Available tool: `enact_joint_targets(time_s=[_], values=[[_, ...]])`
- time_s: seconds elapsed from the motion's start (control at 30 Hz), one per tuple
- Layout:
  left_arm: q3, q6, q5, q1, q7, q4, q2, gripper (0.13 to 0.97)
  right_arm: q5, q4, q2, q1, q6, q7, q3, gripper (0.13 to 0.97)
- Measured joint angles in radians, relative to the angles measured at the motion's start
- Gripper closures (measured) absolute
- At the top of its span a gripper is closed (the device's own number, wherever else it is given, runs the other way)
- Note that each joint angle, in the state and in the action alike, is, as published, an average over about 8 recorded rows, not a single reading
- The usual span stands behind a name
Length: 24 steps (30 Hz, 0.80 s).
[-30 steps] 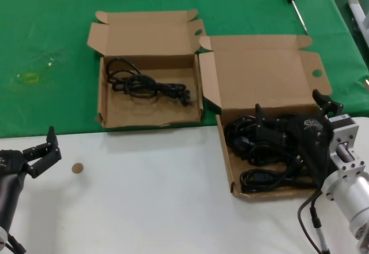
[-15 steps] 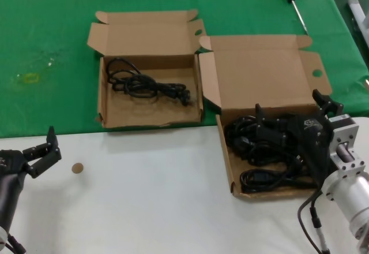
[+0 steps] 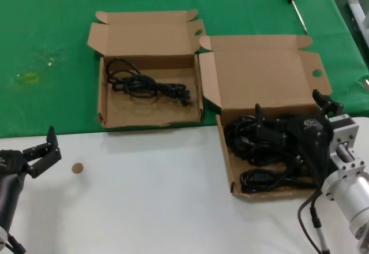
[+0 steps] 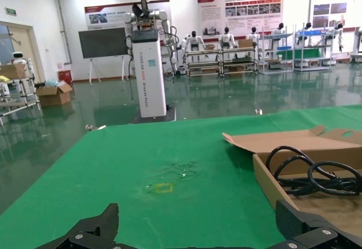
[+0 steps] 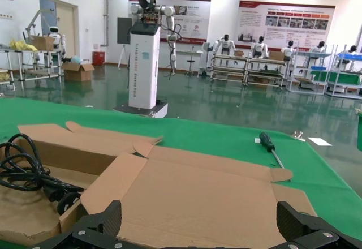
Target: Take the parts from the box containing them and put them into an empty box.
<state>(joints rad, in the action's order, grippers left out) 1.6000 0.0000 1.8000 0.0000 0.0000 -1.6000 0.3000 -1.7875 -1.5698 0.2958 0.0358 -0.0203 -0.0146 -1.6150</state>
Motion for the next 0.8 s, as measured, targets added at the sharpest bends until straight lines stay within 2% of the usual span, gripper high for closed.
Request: enact_joint_targets(time_s=[0.8], values=[[0.0,0.0,0.0,0.0,0.0,0.0,0.0,0.132,0.0,0.0,0.0,0.0,0.0,0.0,0.0,0.129]])
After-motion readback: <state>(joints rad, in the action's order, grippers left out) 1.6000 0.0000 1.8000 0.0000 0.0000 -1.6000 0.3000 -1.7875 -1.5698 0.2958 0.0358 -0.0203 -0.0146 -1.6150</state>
